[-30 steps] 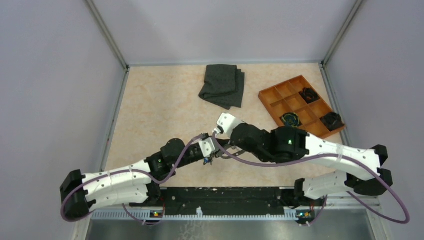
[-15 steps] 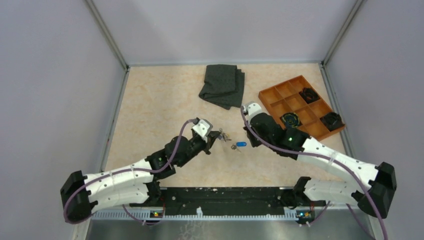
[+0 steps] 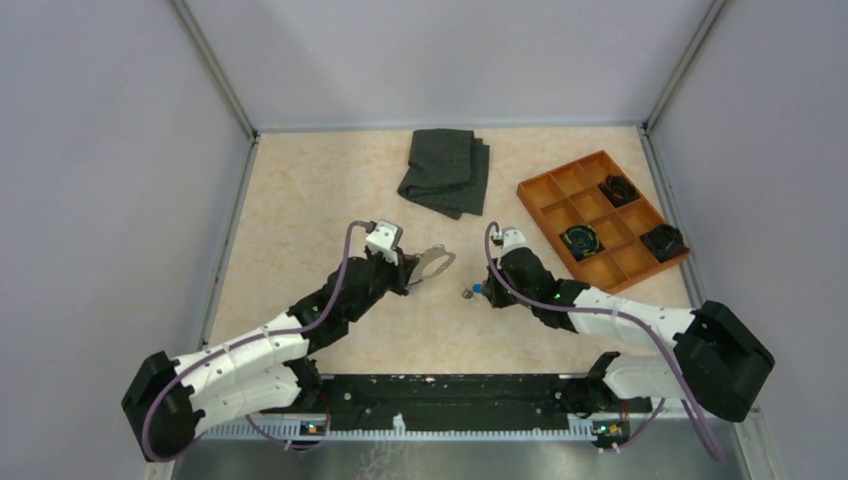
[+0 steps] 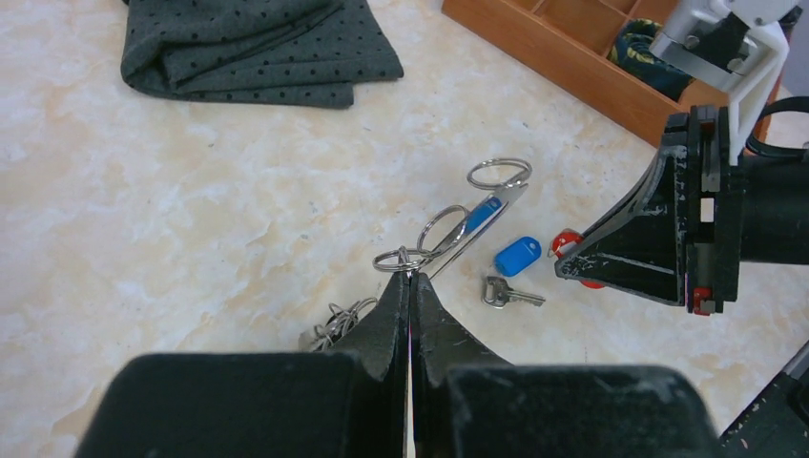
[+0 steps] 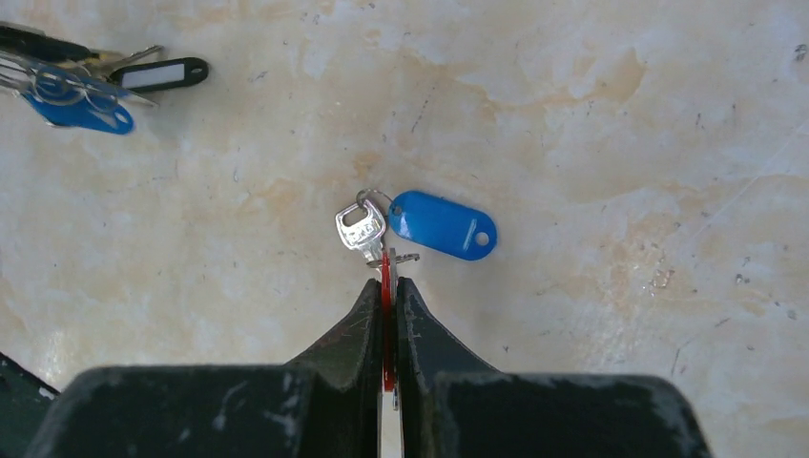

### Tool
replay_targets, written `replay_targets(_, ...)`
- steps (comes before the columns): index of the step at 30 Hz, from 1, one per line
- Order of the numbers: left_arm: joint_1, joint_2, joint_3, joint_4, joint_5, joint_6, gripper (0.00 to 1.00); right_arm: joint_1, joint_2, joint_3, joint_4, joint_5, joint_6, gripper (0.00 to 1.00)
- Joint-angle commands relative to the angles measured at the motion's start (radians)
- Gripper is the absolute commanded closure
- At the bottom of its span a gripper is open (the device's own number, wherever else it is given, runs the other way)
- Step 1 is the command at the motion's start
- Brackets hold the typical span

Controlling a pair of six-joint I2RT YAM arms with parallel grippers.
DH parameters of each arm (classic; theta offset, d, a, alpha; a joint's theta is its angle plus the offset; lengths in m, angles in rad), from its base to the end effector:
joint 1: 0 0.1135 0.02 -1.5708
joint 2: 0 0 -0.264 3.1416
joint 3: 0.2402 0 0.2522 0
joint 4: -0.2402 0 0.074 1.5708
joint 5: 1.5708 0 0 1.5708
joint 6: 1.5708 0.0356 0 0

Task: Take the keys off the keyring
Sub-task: Place the keyring at the center of the board.

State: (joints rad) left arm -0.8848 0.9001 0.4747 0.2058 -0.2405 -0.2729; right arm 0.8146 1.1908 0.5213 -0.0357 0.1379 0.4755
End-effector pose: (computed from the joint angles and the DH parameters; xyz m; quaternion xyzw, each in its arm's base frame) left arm 0.1394 -0.1569 0.2502 0.1618 0.7613 -0.2613 0.5709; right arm 0.1645 0.1673 0.1829 -0.1243 0.8975 0.2016 0.3719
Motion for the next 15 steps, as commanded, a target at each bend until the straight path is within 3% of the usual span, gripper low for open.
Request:
replay_targets(1,0.041,0.025,0.010,0.026,0.022,-0.056,1.00,-0.009,0.028,-0.029,0.157,0.024,0.060,1.00)
replay_targets(11,0.139,0.077,0.007,0.043,0.118,-0.122,1.00,-0.013,0.004,-0.069,0.056,0.175,0.065,1.00)
replay_targets(15,0.156,0.097,0.014,0.039,0.130,-0.130,1.00,-0.015,-0.018,-0.087,0.039,0.206,0.076,0.94)
